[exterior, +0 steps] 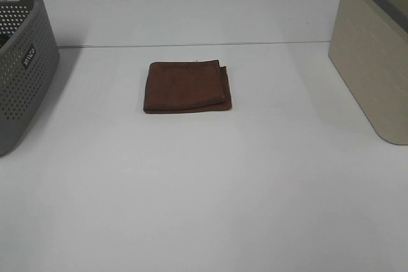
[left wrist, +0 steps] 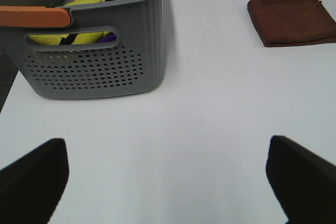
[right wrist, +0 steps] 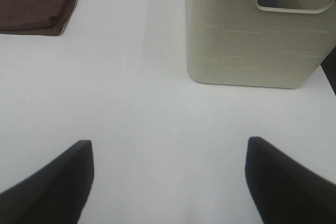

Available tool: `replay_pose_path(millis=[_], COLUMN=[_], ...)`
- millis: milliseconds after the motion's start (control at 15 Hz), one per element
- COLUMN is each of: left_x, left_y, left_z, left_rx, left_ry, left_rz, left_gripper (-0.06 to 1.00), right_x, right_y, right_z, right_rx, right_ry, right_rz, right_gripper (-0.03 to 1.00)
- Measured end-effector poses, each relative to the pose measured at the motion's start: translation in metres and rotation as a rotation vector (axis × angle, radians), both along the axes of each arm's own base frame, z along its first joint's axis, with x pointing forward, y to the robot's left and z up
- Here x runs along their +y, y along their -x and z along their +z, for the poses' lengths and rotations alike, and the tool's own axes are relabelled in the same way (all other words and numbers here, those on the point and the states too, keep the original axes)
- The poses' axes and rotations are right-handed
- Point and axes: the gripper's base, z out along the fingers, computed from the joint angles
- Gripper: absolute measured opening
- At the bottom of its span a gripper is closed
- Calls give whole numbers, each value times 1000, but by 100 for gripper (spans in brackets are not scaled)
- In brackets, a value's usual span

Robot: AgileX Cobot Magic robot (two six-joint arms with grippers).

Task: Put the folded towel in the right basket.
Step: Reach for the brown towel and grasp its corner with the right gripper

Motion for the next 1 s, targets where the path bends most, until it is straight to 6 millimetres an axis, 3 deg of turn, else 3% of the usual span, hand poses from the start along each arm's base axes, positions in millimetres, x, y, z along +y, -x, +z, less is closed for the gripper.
replay_pose_path(millis=[1000], left_x=[0], left_y=[0], left_z=[0], left_rx=[0], left_ry=[0], left_rz=[0], left_gripper=[97], right_x=[0], right_y=[0], right_z=[0], right_rx=[0], right_ry=[0], right_rz=[0], right_gripper=[75])
